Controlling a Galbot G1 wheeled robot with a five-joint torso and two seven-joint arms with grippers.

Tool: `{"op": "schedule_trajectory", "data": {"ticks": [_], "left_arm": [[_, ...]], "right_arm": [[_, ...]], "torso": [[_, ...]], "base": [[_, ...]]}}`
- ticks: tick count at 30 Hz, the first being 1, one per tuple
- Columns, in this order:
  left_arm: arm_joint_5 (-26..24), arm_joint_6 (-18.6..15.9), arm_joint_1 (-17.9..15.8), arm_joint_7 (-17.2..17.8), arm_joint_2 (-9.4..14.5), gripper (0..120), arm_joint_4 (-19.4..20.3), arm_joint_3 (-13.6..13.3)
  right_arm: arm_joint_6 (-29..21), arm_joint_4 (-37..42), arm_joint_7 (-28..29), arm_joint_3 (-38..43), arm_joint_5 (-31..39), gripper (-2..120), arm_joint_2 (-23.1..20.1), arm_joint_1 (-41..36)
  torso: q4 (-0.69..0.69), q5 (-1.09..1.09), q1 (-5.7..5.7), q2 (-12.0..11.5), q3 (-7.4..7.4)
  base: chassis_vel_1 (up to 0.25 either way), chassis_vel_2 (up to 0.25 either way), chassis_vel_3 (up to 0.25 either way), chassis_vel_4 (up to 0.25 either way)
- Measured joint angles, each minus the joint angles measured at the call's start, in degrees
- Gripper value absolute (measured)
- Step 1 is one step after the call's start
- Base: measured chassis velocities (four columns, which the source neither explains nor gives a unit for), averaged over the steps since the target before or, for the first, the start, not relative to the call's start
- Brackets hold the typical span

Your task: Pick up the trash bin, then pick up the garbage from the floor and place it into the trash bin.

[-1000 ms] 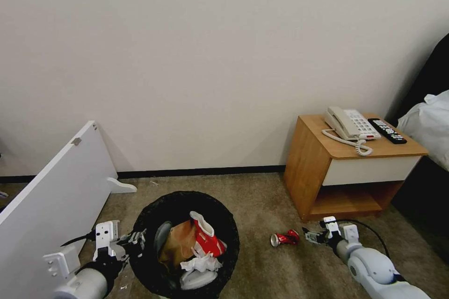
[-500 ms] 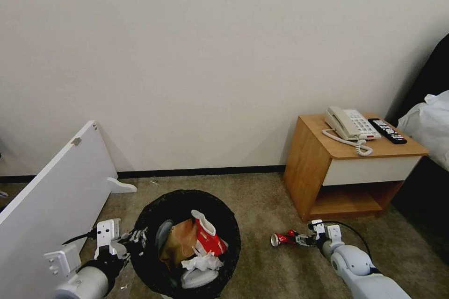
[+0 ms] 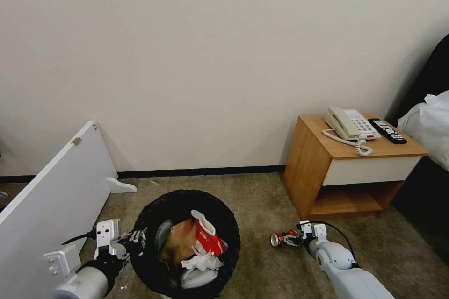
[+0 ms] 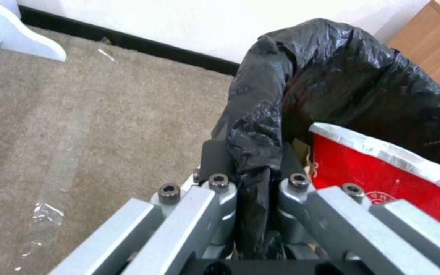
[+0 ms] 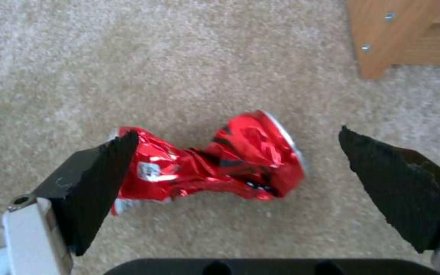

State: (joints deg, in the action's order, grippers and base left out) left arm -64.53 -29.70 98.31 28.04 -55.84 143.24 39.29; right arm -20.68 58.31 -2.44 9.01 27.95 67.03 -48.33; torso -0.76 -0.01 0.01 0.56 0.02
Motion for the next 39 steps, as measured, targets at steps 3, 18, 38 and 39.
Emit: {"op": "schedule_trajectory", "data": {"ticks": [3, 18, 38, 39], "left_arm": [[0.0, 0.0, 0.0, 0.0, 0.0, 4, 0.0, 0.0], [-0.1, 0.0, -0.1, 0.0, 0.2, 4, 0.0, 0.0], [-0.3, 0.0, -0.1, 0.0, 0.4, 4, 0.0, -0.1], [-0.3, 0.0, -0.2, 0.0, 0.4, 4, 0.0, -0.1]], "right_arm": [[0.3, -1.0, 0.0, 0.0, -0.2, 100, 1.0, 0.8], [0.0, -4.1, 0.7, 1.0, 0.3, 100, 3.5, 2.3], [-4.2, -0.4, 10.0, 7.8, 17.4, 100, 5.2, -3.0], [-4.2, -0.3, 10.3, 8.0, 18.2, 100, 5.3, -3.2]], "torso": [[0.01, 0.02, 0.0, 0.0, 0.0], [0.01, 0.01, 0.0, 0.0, 0.0], [0.0, 0.0, 0.0, 0.0, 0.0], [0.0, 0.02, 0.0, 0.0, 0.0]], "base": [[0.0, 0.0, 0.0, 0.0], [0.0, 0.0, 0.0, 0.0], [0.0, 0.0, 0.0, 0.0], [0.0, 0.0, 0.0, 0.0]]}}
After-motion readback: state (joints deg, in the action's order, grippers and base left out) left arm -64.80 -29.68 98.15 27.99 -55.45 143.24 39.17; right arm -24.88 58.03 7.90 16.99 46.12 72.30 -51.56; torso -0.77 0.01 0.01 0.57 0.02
